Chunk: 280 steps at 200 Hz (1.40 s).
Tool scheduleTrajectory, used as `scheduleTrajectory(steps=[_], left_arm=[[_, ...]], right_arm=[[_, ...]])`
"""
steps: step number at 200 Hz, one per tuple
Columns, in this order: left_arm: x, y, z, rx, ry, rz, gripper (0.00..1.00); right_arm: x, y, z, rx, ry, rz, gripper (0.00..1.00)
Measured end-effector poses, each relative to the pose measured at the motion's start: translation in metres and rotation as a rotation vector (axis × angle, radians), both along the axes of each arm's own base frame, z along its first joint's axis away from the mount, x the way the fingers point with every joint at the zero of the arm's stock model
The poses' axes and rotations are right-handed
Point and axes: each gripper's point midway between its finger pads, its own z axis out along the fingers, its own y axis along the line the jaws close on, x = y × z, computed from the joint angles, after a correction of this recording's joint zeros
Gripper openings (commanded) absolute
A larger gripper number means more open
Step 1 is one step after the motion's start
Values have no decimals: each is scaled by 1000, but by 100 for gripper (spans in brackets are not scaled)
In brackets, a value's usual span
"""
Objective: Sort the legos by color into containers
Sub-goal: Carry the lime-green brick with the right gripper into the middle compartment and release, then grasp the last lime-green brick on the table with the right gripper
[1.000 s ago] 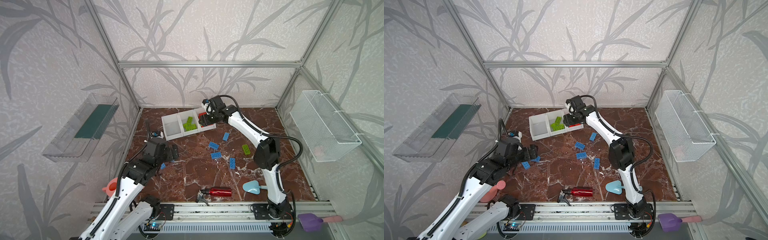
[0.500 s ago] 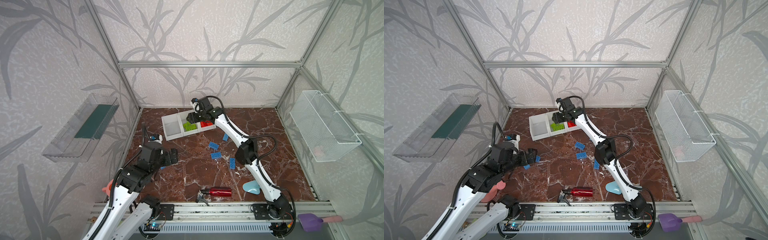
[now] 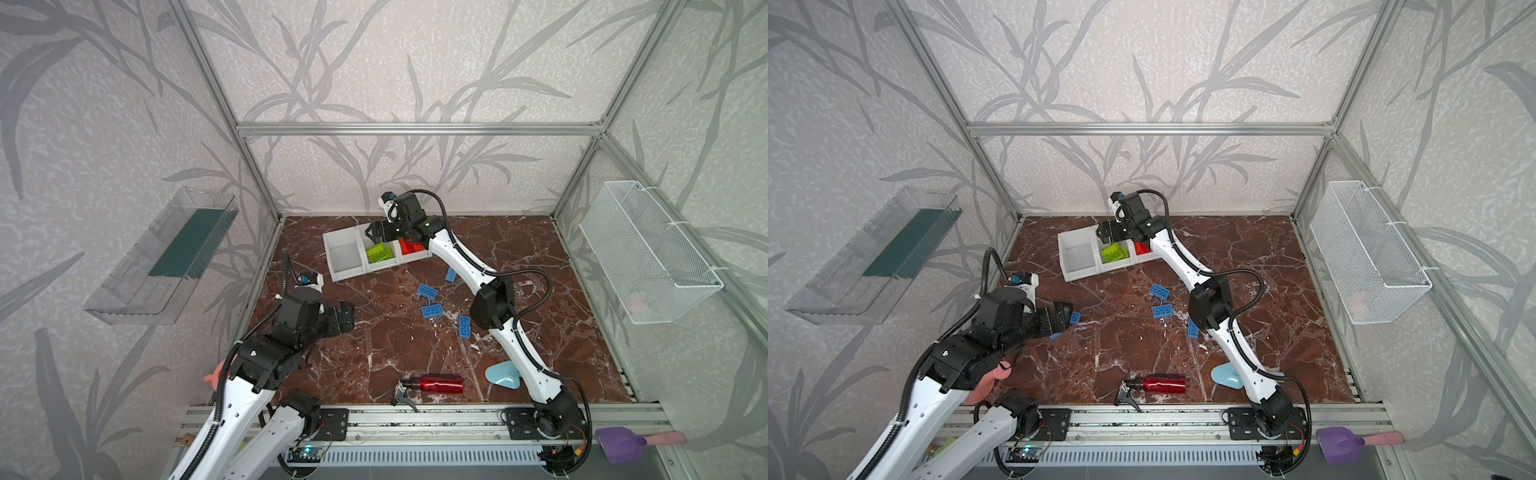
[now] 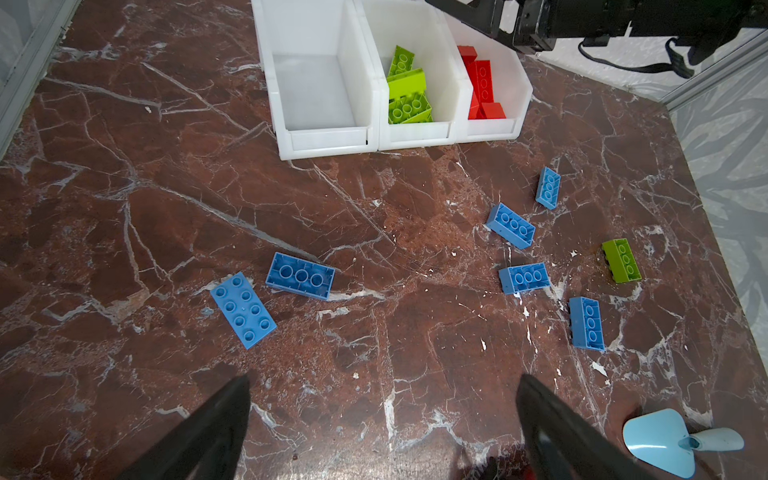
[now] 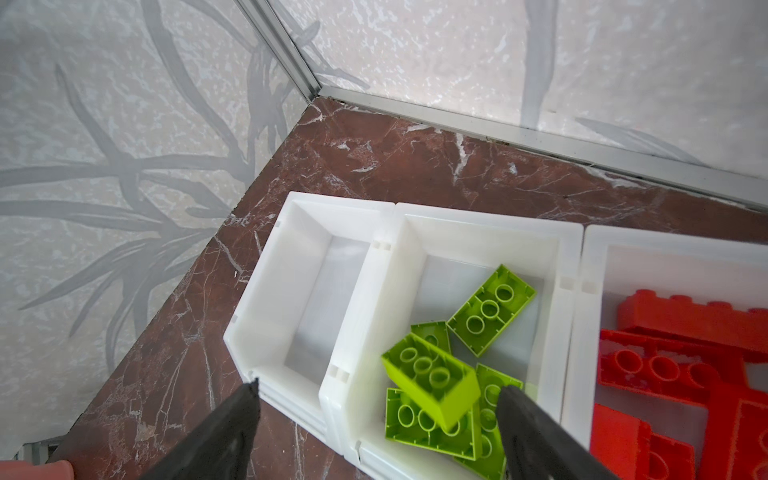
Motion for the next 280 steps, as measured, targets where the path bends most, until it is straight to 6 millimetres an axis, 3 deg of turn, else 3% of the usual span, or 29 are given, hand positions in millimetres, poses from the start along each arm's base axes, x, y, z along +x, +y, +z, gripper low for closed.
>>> scheduleTrajectory(steps=[30, 58, 78, 101, 130, 163, 209, 242, 280], left_arm=[[11, -15, -12, 13, 51, -67, 99], [30, -39, -23, 17, 100, -140, 99], [41, -66, -25, 31, 113, -212, 99], [58, -98, -22, 32, 125, -275, 99], [82, -123, -25, 20, 133, -293, 99], [96, -138, -41, 16, 169, -290, 99], [102, -151, -66, -5, 222, -276, 99], [96, -148, -82, -11, 256, -258, 99], [89, -143, -97, -2, 291, -244, 99]], right_arm=[[-10, -12, -6, -24, 50, 3, 90], [-26, -49, 7, -28, 96, -20, 90], [-39, -93, 31, 18, 107, -68, 90], [-46, -156, 60, 67, 81, -158, 90], [-61, -230, 64, 42, 77, -291, 90], [-103, -277, 30, -80, 139, -387, 89], [-166, -334, -46, -263, 273, -498, 89], [-189, -365, -90, -335, 379, -579, 83], [-189, -369, -118, -389, 460, -593, 71]])
